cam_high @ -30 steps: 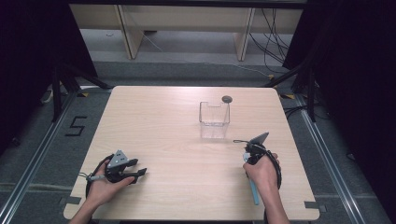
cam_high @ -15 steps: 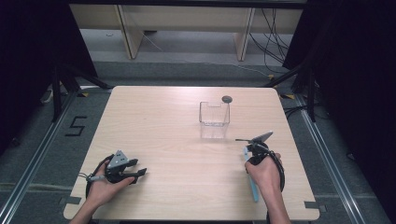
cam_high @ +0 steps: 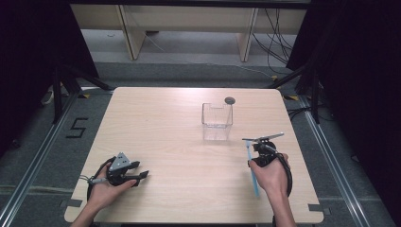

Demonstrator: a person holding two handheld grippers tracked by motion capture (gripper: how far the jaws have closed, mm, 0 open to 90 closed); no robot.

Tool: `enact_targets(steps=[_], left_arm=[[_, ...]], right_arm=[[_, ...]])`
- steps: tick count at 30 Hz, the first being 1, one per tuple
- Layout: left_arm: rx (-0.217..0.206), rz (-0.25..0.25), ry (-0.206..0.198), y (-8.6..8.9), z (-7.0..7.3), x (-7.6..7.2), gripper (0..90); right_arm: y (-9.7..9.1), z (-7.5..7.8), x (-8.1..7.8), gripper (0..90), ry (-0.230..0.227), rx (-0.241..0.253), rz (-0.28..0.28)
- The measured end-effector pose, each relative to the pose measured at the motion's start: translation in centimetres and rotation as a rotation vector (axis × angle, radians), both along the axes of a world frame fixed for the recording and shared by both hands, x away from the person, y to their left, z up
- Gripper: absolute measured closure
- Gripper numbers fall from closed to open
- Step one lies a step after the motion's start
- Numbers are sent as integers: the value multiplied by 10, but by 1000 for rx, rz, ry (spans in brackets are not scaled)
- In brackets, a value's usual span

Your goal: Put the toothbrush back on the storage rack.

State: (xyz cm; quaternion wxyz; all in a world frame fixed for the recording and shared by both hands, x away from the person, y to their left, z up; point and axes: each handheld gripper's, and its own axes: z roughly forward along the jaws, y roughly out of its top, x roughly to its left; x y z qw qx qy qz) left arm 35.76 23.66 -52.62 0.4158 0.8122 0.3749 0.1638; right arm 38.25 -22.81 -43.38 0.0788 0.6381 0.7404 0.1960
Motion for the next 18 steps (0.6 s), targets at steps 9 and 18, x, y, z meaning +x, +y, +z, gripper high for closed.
enact_targets(steps=[9, 18], left_arm=[[1, -2, 1, 0, 0, 0, 428], [7, -1, 0, 0, 0, 0, 428]], right_arm=[[1, 3, -5, 791, -130, 69, -10], [-5, 8, -8, 791, -235, 100, 37]])
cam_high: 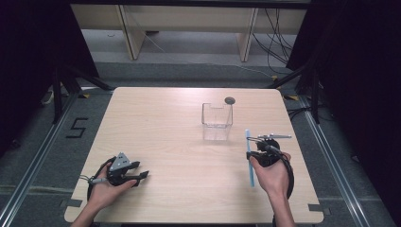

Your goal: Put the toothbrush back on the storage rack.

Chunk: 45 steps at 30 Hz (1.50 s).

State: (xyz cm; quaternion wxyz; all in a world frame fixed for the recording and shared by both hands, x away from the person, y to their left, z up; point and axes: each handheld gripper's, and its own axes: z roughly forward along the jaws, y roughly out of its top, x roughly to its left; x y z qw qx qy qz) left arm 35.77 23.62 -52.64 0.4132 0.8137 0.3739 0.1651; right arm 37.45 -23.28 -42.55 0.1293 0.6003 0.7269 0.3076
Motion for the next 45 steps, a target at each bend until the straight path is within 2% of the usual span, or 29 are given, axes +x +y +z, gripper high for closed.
enact_targets(steps=[1, 2, 3, 5, 6, 7, 8, 9, 12, 13, 14, 16, 18, 24, 25, 27, 30, 31, 32, 34, 35, 37, 39, 40, 41, 43, 44, 45], left_arm=[[0, 0, 0, 0, 0, 0, 428], [19, -11, 2, 1, 1, 0, 428], [17, -10, 2, 1, 1, 0, 428], [3, -6, -2, 0, 0, 0, 429], [7, -5, 0, 0, 0, 0, 429], [7, -5, -1, 0, 0, 0, 429], [17, -10, 0, 1, 1, 0, 429], [17, -10, 1, 1, 1, 0, 429], [20, -9, 0, 1, 1, 0, 429], [18, -8, -2, 1, 1, 0, 429], [21, -9, 1, 1, 1, 0, 429], [22, -5, -1, 1, 1, 0, 429], [6, 4, -2, -1, 0, -1, 429], [8, 3, -1, -1, 0, -1, 429], [12, 2, -1, -1, 0, -1, 429], [12, 2, -2, -1, 0, -1, 429], [8, 4, -4, -1, 0, -1, 429], [10, 3, -3, -1, 0, -1, 429], [11, 3, -3, -1, 0, -1, 429], [13, 2, -3, -1, 0, -1, 429], [12, 2, -3, -1, 0, -1, 429], [6, 5, -3, -1, 0, -1, 429], [4, 5, -3, -1, 0, -1, 429], [5, 5, -3, -1, 0, -1, 429], [7, 3, -2, -1, 0, -1, 429], [10, 1, -2, -1, 0, -1, 429], [9, 1, -2, -1, 0, -1, 429], [6, 3, -2, -1, 0, -1, 429]], right_arm=[[0, -2, 0, 791, -17, -14, -15], [0, -1, 0, 791, -20, -9, -12], [-1, -1, 0, 791, -29, -11, -2], [1, -1, -1, 790, -46, 14, -26], [-1, -1, -1, 790, -69, 15, -7], [0, 1, -2, 790, -66, 28, -13], [-1, 1, -2, 790, -73, 20, 2], [-2, -1, -2, 790, -111, 2, 13], [-2, 0, -2, 790, -150, 32, 10], [-2, 0, -2, 790, -150, 32, 10], [-2, 1, -3, 790, -149, 10, 4], [-2, 0, -3, 790, -158, 27, -2], [-2, 0, -3, 790, -170, 19, 13], [2, -1, -5, 790, -200, 42, -1], [3, -1, -5, 790, -213, 55, 6], [2, -1, -6, 790, -250, 40, 11], [3, 0, -7, 789, -292, 47, 4], [3, 0, -7, 790, -303, 69, 8], [3, 0, -8, 790, -316, 50, 3], [6, 1, -10, 789, -320, 79, -9], [5, 1, -9, 789, -338, 74, 6], [5, 1, -10, 790, -369, 70, 2], [5, 1, -10, 789, -375, 80, -1], [5, 1, -10, 789, -390, 76, 1], [5, 1, -10, 789, -409, 93, 8], [5, 1, -11, 789, -426, 90, 9], [5, 1, -10, 789, -462, 78, 1], [5, 1, -11, 789, -464, 86, 3]])
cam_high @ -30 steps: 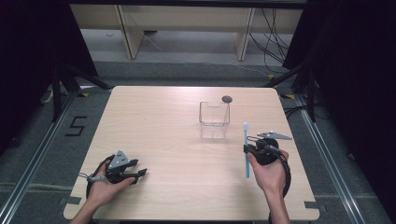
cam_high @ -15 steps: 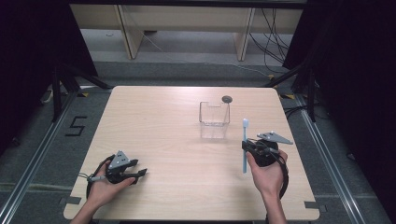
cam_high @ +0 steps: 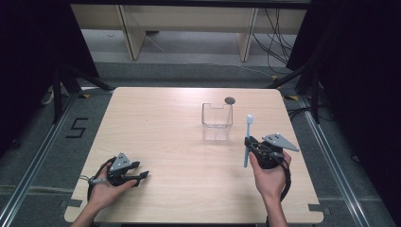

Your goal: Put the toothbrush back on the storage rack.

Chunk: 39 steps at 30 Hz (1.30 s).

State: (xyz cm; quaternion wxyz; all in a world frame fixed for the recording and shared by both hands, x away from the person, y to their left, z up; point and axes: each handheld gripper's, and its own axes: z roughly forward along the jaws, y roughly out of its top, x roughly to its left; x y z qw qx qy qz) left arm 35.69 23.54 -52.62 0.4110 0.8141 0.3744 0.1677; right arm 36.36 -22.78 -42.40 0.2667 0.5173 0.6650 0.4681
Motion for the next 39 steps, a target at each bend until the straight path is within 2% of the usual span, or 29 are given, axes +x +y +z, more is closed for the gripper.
enact_targets(steps=[3, 5, 7, 8, 9, 11, 12, 13, 14, 16, 18, 20, 21, 23, 26, 27, 28, 29, 30, 32, 33, 34, 36, 37, 38, 39], left_arm=[[14, -12, 4, 2, 1, 1, 429], [-2, 1, 0, 0, 0, 0, 429], [0, 1, 1, 0, 0, 0, 429], [-1, 1, 0, 0, 0, 0, 429], [-7, 3, -1, 0, 0, 0, 429], [-15, -1, -1, 0, -1, 0, 429], [-17, 3, -6, 0, -1, 0, 429], [-15, 3, -7, 0, -1, 0, 429], [-13, 1, -7, 0, -1, 0, 429], [-10, 1, -7, -1, -1, 0, 429], [0, 0, -1, 0, 0, 0, 429], [-9, 0, -8, -1, -1, 0, 429], [-11, 2, -9, -1, -1, 0, 429], [13, -12, -4, 1, 0, 0, 430], [10, -11, -5, 1, 0, 0, 430], [-12, 1, -6, -1, -1, 0, 431], [-9, 2, -10, -1, -1, 0, 430], [6, -5, -10, 0, 0, 0, 431], [14, -9, -9, 1, 0, 0, 430], [12, -12, -4, 1, 0, 0, 430], [11, -11, -5, 1, 0, 0, 430], [12, -12, -5, 1, 0, 0, 431], [12, -12, -5, 1, 0, 0, 431], [12, -12, -5, 1, 0, 0, 430], [12, -13, -5, 1, 0, 0, 431], [12, -13, -5, 1, 0, 0, 431]], right_arm=[[0, 1, -1, 789, 2, 14, -3], [3, 2, -2, 789, -16, 56, -12], [3, 2, -3, 789, -24, 51, -22], [1, 2, -1, 789, -53, 44, 5], [1, 2, -1, 789, -72, 23, 0], [2, 3, 0, 789, -109, 42, 6], [4, 4, 0, 789, -106, 66, 12], [4, 4, 0, 789, -106, 66, 12], [3, 4, 0, 789, -112, 44, 6], [3, 5, 1, 789, -126, 44, 10], [6, 6, 2, 788, -131, 75, 10], [5, 7, 3, 788, -141, 58, 16], [5, 6, 4, 788, -152, 61, 19], [6, 7, 6, 788, -150, 64, 17], [8, 7, 9, 789, -167, 76, 21], [9, 8, 10, 789, -169, 81, 23], [9, 8, 11, 789, -180, 72, 21], [10, 9, 11, 789, -172, 88, 20], [10, 10, 13, 789, -192, 70, 21], [13, 12, 13, 789, -182, 101, 15], [12, 13, 15, 789, -199, 72, 19], [13, 14, 16, 789, -194, 84, 17], [13, 15, 18, 789, -211, 74, 18], [15, 15, 18, 789, -196, 104, 21], [16, 16, 18, 789, -197, 112, 7], [14, 16, 20, 789, -218, 102, 20]])
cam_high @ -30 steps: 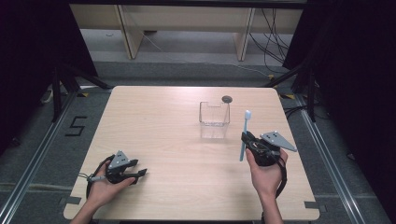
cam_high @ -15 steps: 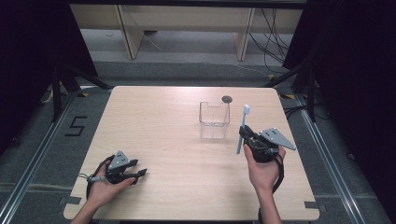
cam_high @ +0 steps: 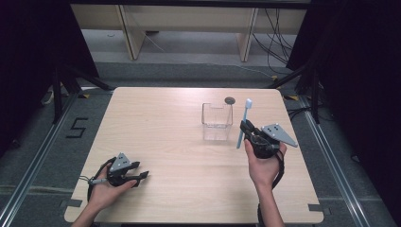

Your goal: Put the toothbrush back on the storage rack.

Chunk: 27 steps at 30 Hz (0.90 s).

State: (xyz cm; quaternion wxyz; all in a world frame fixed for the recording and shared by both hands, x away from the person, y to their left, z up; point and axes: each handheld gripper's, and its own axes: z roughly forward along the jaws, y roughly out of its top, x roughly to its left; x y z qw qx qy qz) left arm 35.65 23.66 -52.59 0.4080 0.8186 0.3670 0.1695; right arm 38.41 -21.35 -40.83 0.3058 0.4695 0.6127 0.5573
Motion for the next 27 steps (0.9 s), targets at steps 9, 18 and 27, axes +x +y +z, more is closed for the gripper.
enact_targets(steps=[9, 18, 27], left_arm=[[-4, 8, -4, -1, 0, 0, 431], [2, 8, -4, 0, 0, 0, 431], [-12, 9, -2, -1, -1, -1, 430]], right_arm=[[1, 3, 7, 790, -24, -2, -22], [5, 6, 13, 790, -30, 18, -21], [8, 8, 18, 790, -33, 40, -30]])
